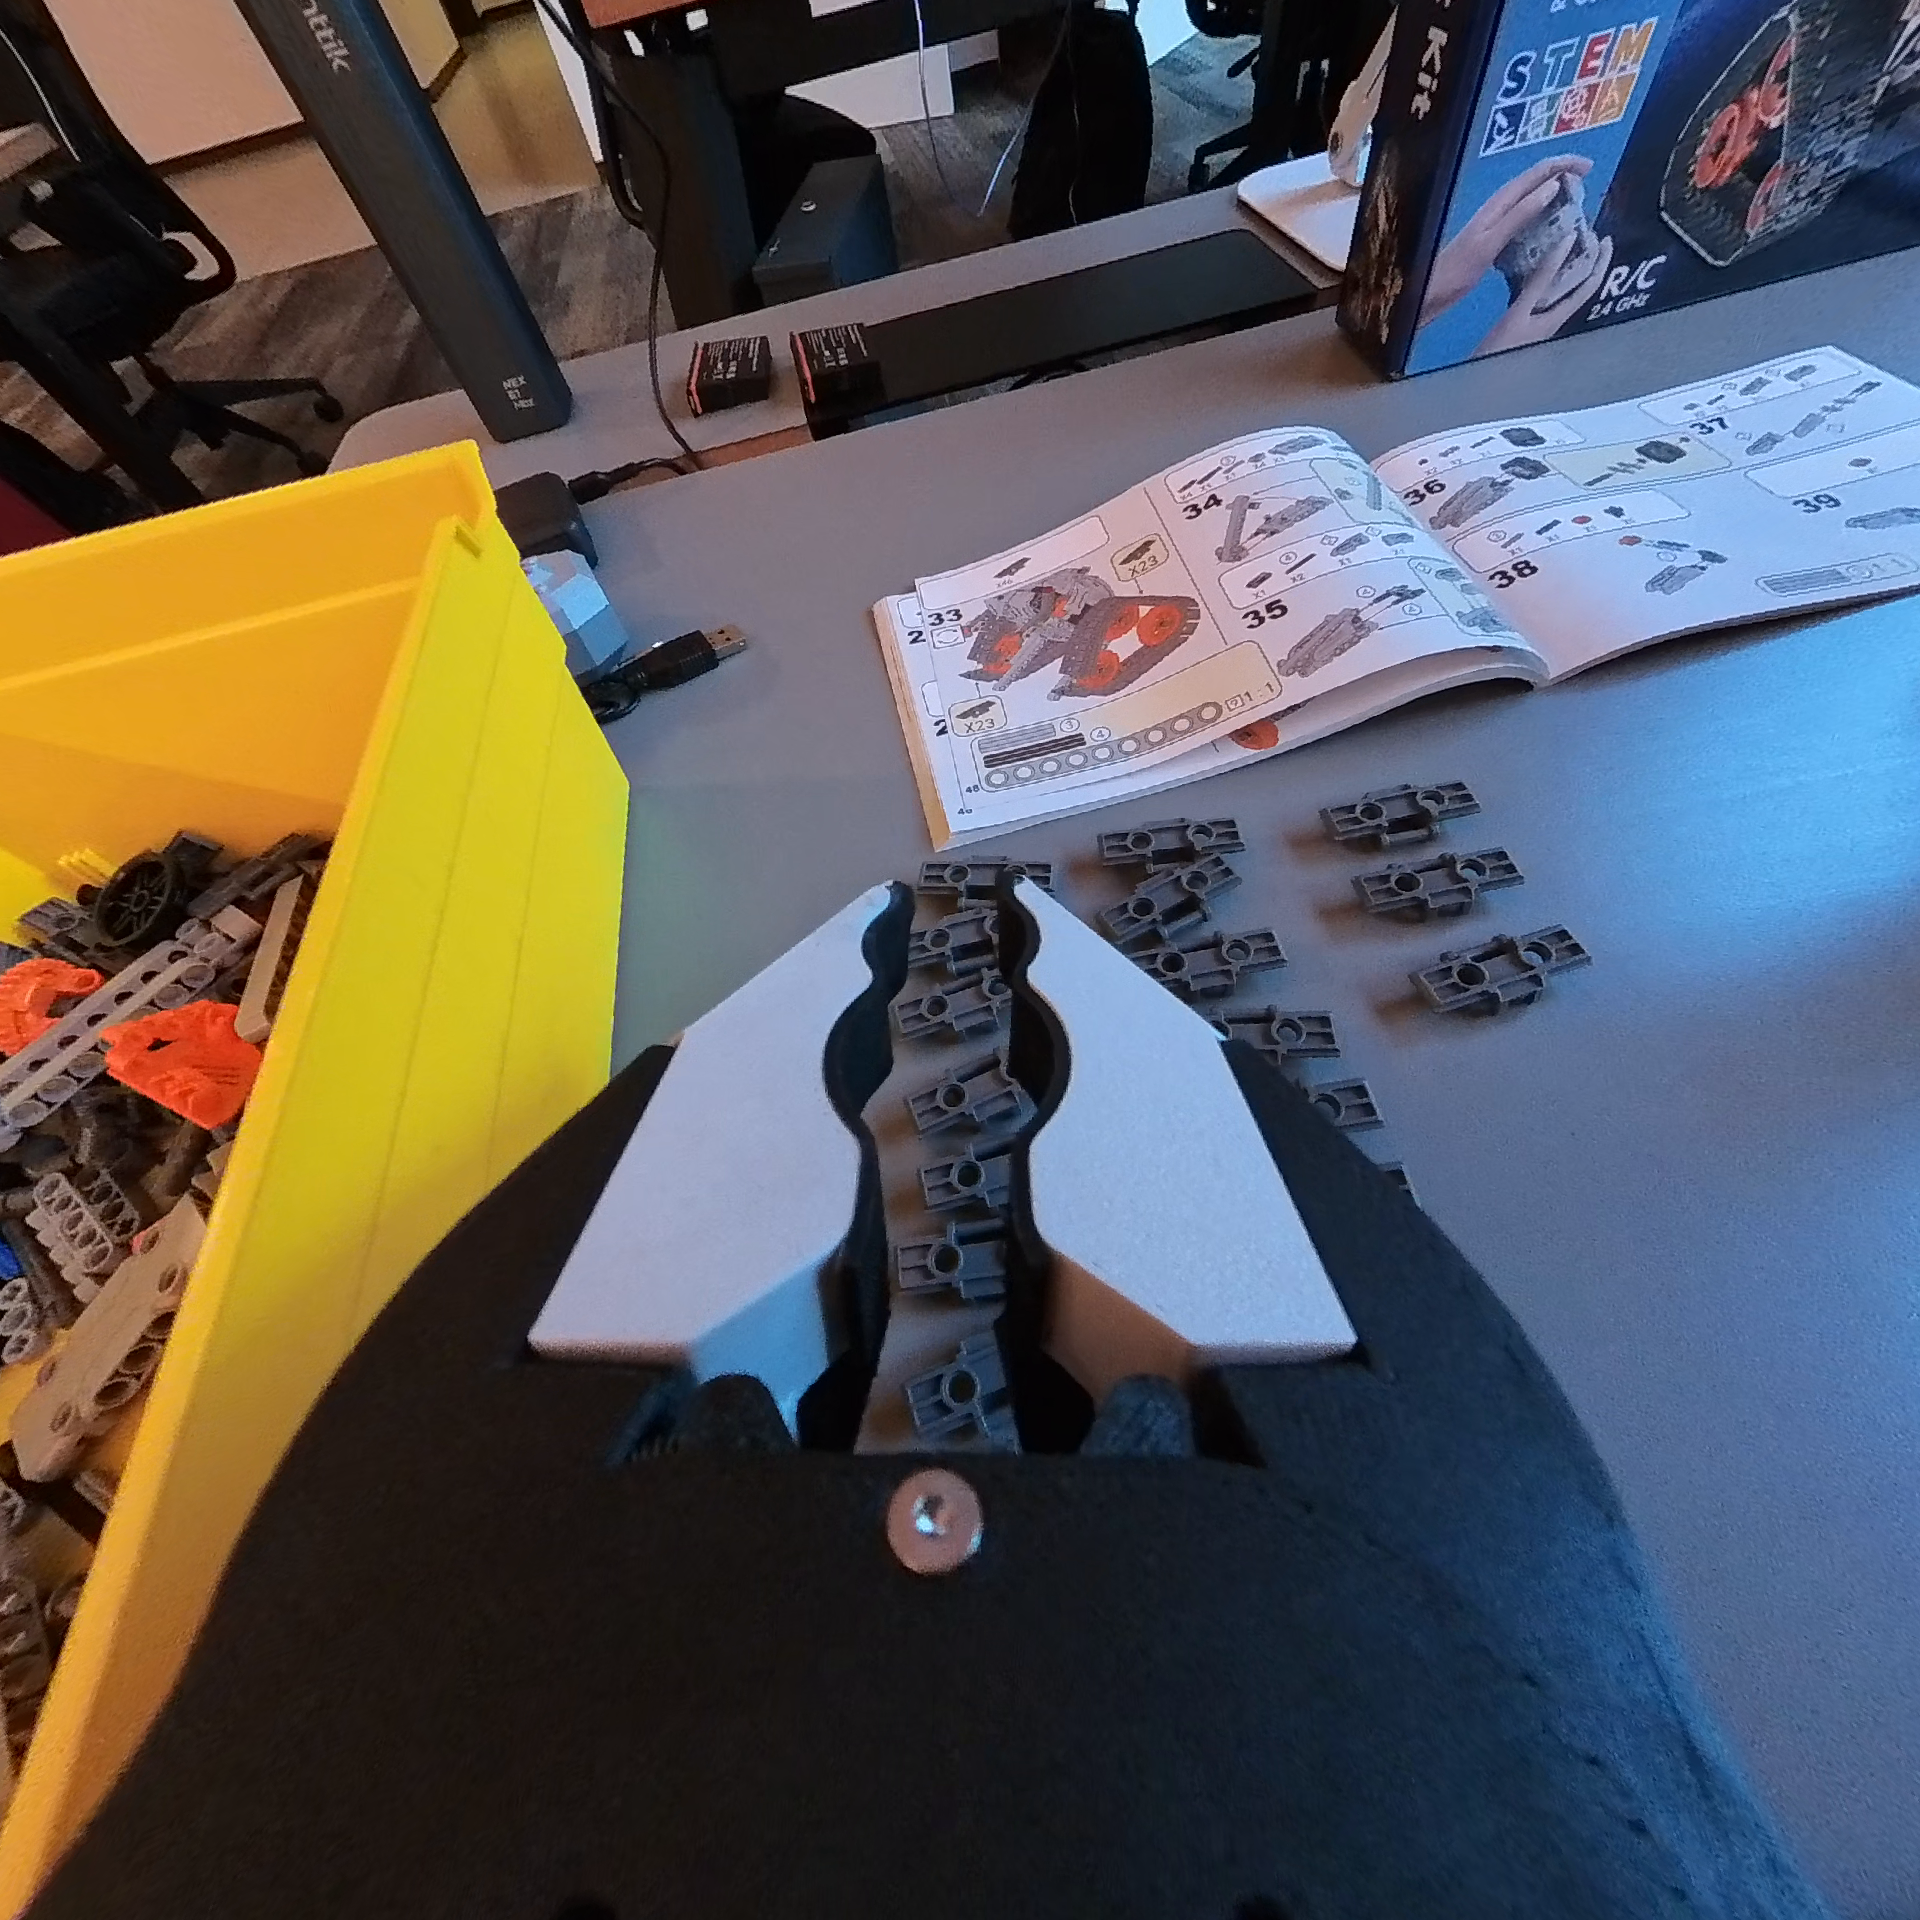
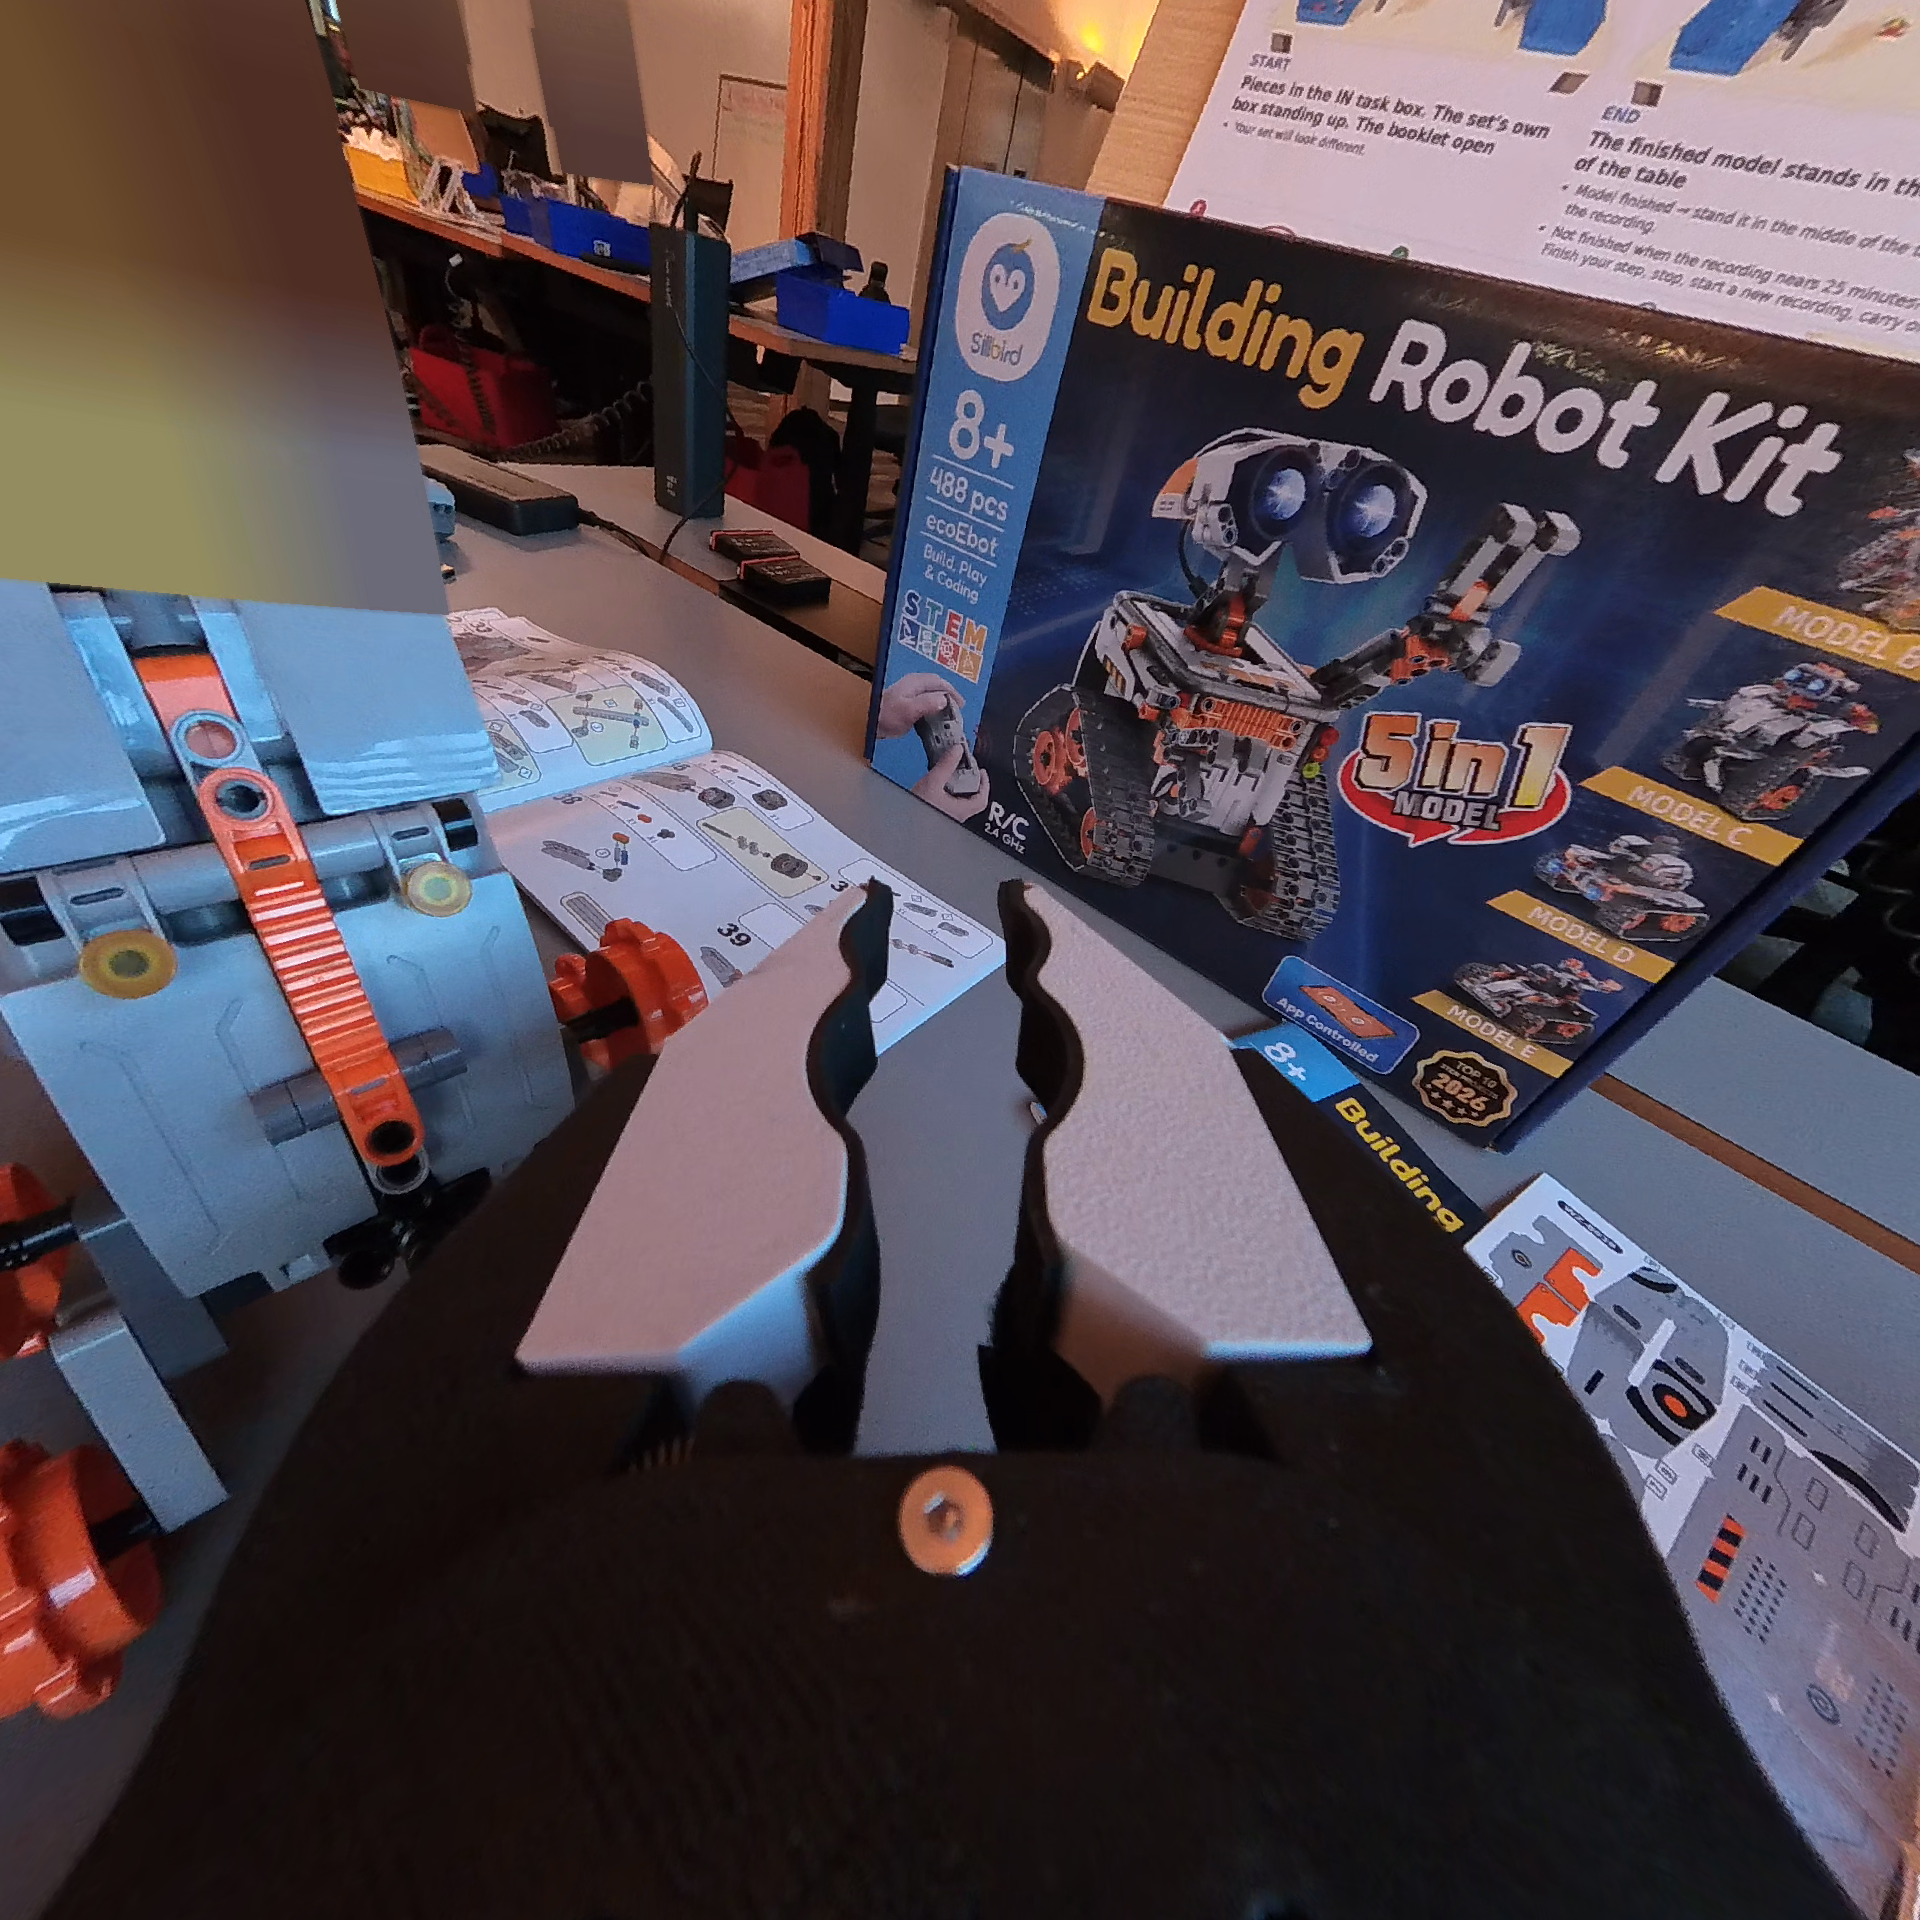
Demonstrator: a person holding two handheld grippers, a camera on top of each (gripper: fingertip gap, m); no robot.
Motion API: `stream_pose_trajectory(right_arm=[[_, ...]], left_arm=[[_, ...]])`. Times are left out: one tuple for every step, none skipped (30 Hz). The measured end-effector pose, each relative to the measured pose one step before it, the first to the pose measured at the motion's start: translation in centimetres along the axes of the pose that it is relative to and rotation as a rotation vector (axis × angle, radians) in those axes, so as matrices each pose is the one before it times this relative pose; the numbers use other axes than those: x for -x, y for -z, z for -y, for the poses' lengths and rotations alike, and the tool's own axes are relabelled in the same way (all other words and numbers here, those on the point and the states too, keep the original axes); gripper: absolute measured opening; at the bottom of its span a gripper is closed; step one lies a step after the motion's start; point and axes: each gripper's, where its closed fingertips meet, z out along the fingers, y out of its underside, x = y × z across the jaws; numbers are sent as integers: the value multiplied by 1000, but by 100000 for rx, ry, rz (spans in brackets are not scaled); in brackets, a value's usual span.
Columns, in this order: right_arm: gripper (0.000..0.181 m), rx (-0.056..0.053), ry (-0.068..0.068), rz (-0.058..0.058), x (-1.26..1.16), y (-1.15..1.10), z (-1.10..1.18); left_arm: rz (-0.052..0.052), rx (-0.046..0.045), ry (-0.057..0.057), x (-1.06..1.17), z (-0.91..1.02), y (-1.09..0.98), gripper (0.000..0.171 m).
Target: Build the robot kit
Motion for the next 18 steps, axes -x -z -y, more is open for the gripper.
stream_pose_trajectory(right_arm=[[21,187,138,8,12,-13,-29],[21,119,174,-32,9,-9,-19],[21,78,176,-14,2,-6,-6],[21,130,145,-15,22,-14,-18],[21,158,158,-28,5,-15,-25],[20,157,226,-37,5,-7,-24],[20,177,225,-50,-2,-14,-27],[20,148,171,18,17,-7,-23],[20,75,131,4,17,-12,-12],[20,81,104,54,29,-13,-23],[20,153,112,69,9,-18,-26],[20,168,149,11,19,-7,-35],[20,114,186,28,14,-19,-28],[20,139,124,57,20,-16,-21],[20,130,117,26,8,-11,-23],[20,90,147,16,20,-13,-24],[20,107,126,8,10,-5,-19],[20,101,89,66,15,-13,-18]], left_arm=[[-60,-25,81,-4,1,0,14],[-16,-31,60,-6,4,-2,14],[-14,22,56,4,-5,3,14],[-70,-26,105,5,3,-7,14],[-68,-3,89,-6,-2,2,14],[-61,67,87,-3,-8,-3,14],[-154,50,125,-20,-15,-8,14],[-36,11,-19,-4,-1,1,14],[144,21,-180,14,2,-2,14],[59,58,-138,-10,-7,-14,15],[-112,122,-1,-16,-31,-9,14],[-77,119,39,-10,-18,-14,14],[-6,48,27,0,-3,-6,15],[9,-51,16,-2,4,5,14],[4,-69,41,9,16,1,14],[-53,-45,58,-4,0,8,14],[-84,23,69,-5,-2,-6,14],[-4,37,-25,-7,-8,-12,14]])
